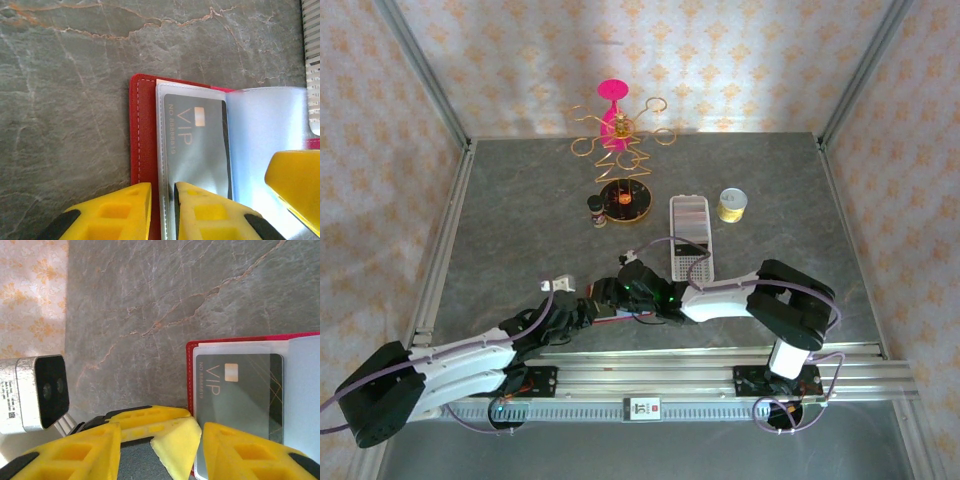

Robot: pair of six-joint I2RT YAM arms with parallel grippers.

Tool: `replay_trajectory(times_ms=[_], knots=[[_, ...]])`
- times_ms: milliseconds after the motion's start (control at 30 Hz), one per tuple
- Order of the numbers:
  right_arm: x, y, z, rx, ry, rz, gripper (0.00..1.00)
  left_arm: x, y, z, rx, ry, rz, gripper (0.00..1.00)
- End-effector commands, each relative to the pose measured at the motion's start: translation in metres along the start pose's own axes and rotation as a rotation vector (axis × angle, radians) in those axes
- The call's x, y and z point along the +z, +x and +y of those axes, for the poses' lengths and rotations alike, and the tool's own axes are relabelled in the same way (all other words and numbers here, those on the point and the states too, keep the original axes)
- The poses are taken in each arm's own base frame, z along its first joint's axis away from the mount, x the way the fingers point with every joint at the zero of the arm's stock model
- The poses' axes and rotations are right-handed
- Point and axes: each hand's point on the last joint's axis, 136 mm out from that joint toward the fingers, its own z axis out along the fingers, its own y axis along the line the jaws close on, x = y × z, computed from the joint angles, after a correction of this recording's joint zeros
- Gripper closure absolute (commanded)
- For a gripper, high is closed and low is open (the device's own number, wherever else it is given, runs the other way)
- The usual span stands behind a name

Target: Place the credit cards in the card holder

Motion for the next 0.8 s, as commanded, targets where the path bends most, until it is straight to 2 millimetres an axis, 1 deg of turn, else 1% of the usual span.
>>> replay_trajectory(times_ms=[0,133,233,267,367,400,433,467,500,533,633,767], knots=[[0.006,-0.001,0.014,0.007,-0.047,-0.001,0.53,-0.002,0.012,0.034,0.0,-0.119,0.03,0.77],[0.01,-0.001,0.018,0.01,-0.062,0.005,0.53,-0.002,0.011,0.034,-0.005,-0.113,0.021,0.77],[0.003,-0.007,0.018,-0.014,-0.035,-0.024,0.53,-0.003,0.011,0.035,-0.005,-0.116,0.018,0.77],[0.0,-0.011,0.013,-0.028,-0.002,-0.044,0.53,-0.003,0.011,0.035,-0.003,-0.118,0.018,0.77],[-0.019,-0.019,-0.005,-0.069,0.11,-0.103,0.52,-0.003,0.011,0.034,0.0,-0.116,0.019,0.77],[-0.026,-0.02,-0.012,-0.078,0.139,-0.114,0.52,-0.003,0.011,0.034,0.001,-0.115,0.019,0.77],[-0.032,-0.02,-0.02,-0.084,0.174,-0.121,0.48,-0.003,0.011,0.034,0.002,-0.116,0.019,0.77],[-0.037,-0.019,-0.028,-0.089,0.202,-0.119,0.47,-0.003,0.011,0.034,0.001,-0.116,0.019,0.76],[-0.041,-0.017,-0.037,-0.094,0.236,-0.118,0.44,-0.003,0.01,0.033,0.002,-0.113,0.019,0.76],[-0.045,-0.015,-0.045,-0.094,0.261,-0.116,0.44,-0.003,0.01,0.033,0.0,-0.113,0.016,0.76],[-0.053,-0.009,-0.062,-0.092,0.311,-0.103,0.44,-0.003,0.01,0.032,0.003,-0.11,0.016,0.76],[-0.053,-0.003,-0.073,-0.084,0.339,-0.084,0.44,-0.003,0.01,0.032,0.005,-0.11,0.018,0.76]])
